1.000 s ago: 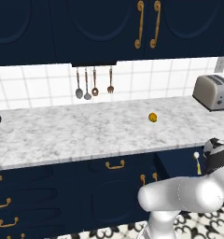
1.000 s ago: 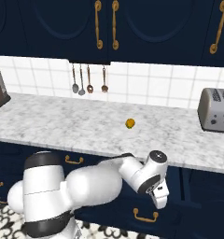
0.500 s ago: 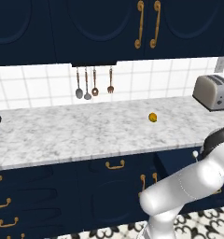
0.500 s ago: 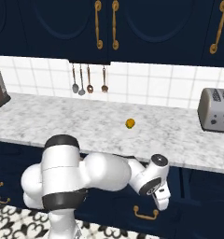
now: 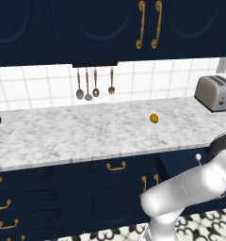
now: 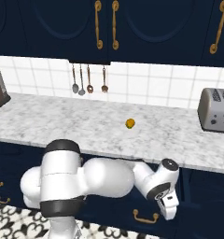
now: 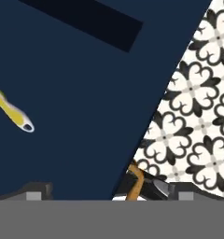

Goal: Pick the dish brush from the drawer and place it on the counter.

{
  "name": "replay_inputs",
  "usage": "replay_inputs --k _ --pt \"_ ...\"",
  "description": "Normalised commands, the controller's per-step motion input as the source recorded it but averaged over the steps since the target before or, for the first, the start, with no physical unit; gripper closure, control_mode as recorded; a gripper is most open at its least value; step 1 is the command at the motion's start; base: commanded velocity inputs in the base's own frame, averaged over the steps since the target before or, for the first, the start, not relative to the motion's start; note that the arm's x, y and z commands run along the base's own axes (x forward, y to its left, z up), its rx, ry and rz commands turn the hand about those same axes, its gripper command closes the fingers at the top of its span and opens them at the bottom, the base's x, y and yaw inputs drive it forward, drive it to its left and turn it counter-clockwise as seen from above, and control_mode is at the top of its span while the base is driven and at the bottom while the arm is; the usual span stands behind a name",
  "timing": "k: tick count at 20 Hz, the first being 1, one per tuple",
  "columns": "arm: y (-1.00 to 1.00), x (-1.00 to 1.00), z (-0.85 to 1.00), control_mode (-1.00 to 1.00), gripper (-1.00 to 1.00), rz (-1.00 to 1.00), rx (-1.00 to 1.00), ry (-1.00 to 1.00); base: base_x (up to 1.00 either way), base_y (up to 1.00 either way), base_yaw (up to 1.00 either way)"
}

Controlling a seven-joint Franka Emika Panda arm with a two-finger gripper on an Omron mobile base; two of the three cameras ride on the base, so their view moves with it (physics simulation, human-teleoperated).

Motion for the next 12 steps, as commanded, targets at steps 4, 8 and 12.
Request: replay_inputs --k 4,8,12 --pt "-0.42 -1.0 -0.11 -1.0 -1.0 0.0 0.01 0.0 0.0 0.0 0.0" --pt "-0.36 -1.0 -0.09 -1.0 -1.0 0.0 0.0 -0.03 0.0 0.0 0.0" --pt "-0.15 -0.9 0.33 -1.0 -1.0 0.0 0.06 -0.3 0.0 0.0 0.0"
